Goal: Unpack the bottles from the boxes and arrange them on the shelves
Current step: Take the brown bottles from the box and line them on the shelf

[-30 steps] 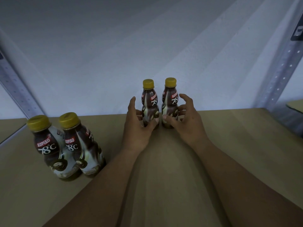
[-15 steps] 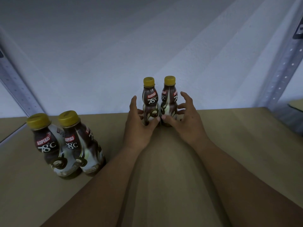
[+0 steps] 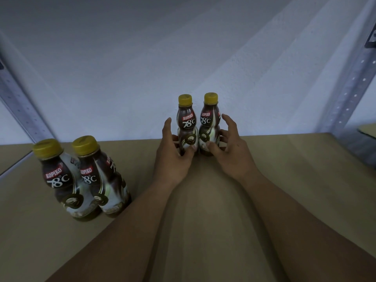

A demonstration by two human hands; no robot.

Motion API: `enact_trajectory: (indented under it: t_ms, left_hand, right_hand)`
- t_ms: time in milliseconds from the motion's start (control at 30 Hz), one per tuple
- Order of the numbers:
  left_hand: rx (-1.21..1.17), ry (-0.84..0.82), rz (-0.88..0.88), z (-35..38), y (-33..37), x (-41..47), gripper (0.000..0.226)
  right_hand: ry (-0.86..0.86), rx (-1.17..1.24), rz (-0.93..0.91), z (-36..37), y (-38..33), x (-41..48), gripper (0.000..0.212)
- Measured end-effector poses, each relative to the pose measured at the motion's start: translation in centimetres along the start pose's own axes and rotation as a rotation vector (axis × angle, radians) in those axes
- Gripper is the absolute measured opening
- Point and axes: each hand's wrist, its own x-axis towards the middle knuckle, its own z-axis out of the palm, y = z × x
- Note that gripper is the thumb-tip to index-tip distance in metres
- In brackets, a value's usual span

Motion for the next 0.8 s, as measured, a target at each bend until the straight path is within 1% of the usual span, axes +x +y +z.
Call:
enact_trajectory:
  t_ms: [167, 300, 333, 600, 800]
  left_hand:
    - [0.021, 0.014, -0.005, 0.2, 0.0, 0.1, 0.092]
    - [0.037, 0.018, -0.005, 0.2, 0.2, 0.0, 0.091]
    - [0.034, 0.019, -0.003, 0.2, 0.2, 0.0, 0.091]
    - [0.022, 0.015, 0.001, 0.1, 0.4, -0.2, 0.09]
    - [0.035, 0.017, -0.008, 0.0, 0.4, -0.2, 0.089]
  right_hand:
    - [-0.026, 0.008, -0.014, -0.1, -0.2, -0.2, 0.087]
    - [0.021, 0.013, -0.022, 0.1, -0.2, 0.1, 0.104]
    - [0.026, 0.005, -0.027, 0.1, -0.1, 0.2, 0.106]
    - [-0.006, 0.027, -0.011, 0.3, 0.8, 0.3, 0.093]
    - [0.038, -0.007, -0.018, 0.2, 0.5, 0.4, 0.102]
